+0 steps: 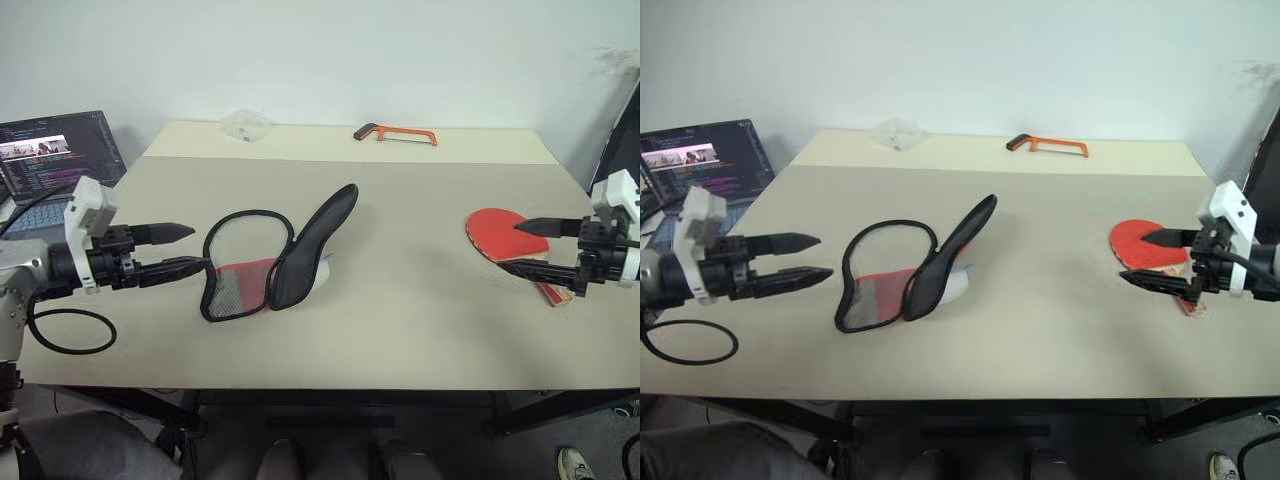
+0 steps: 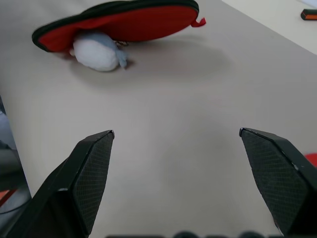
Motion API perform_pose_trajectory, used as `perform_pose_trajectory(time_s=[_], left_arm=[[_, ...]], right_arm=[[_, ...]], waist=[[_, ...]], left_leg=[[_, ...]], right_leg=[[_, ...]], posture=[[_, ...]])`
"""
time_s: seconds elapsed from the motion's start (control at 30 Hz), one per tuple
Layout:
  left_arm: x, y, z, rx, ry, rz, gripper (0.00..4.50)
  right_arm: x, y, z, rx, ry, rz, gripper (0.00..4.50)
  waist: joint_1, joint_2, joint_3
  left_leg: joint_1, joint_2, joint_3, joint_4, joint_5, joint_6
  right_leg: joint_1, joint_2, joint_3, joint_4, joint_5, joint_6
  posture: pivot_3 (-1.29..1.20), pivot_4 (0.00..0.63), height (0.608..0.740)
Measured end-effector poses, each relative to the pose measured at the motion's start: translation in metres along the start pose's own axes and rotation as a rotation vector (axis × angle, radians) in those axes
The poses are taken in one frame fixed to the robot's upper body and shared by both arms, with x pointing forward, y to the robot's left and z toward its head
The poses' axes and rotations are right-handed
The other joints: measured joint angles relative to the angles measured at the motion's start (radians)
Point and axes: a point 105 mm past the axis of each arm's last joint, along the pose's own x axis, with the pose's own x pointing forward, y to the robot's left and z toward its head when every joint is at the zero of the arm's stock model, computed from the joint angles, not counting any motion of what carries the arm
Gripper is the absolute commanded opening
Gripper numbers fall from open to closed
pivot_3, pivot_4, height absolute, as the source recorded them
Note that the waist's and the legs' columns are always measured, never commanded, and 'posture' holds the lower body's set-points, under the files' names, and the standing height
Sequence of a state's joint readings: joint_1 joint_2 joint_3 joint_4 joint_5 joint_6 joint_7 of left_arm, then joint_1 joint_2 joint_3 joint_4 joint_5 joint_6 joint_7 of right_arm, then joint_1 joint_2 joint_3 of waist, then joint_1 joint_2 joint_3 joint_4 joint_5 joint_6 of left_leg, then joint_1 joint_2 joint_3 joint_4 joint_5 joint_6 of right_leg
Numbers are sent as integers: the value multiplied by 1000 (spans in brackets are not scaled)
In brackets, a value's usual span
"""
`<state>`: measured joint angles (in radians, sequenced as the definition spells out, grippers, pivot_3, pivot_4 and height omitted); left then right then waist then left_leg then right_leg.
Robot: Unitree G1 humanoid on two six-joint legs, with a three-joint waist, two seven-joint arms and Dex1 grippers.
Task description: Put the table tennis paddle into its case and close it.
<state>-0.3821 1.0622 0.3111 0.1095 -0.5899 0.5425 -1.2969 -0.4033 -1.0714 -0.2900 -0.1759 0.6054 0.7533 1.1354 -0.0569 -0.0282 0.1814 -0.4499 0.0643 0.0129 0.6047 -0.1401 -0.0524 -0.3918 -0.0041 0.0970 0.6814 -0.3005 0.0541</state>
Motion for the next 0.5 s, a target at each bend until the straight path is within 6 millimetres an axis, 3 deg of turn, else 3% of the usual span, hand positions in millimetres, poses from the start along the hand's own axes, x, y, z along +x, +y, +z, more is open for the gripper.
perform_pose_trajectory(time_s=[0.2,0.4,0.5], left_arm=[[8,2,-5,-3,-23,19,4026],[12,-3,-13,-29,-17,40,4026],[11,-7,-29,-42,36,44,4026]], right_arm=[[10,-3,13,-27,-42,21,4470],[20,-9,9,-31,-45,34,4470],[20,-10,7,-26,-50,34,4470]], waist=[[0,0,0],[-1,0,0],[0,0,0]], left_leg=[[0,0,0,0,0,0],[-1,0,0,-1,0,0],[-1,0,0,-1,0,0]], right_leg=[[0,0,0,0,1,-1],[-1,0,0,0,1,-2],[-2,0,0,1,1,-3]], posture=[[0,150,740],[0,150,740],[0,150,740]])
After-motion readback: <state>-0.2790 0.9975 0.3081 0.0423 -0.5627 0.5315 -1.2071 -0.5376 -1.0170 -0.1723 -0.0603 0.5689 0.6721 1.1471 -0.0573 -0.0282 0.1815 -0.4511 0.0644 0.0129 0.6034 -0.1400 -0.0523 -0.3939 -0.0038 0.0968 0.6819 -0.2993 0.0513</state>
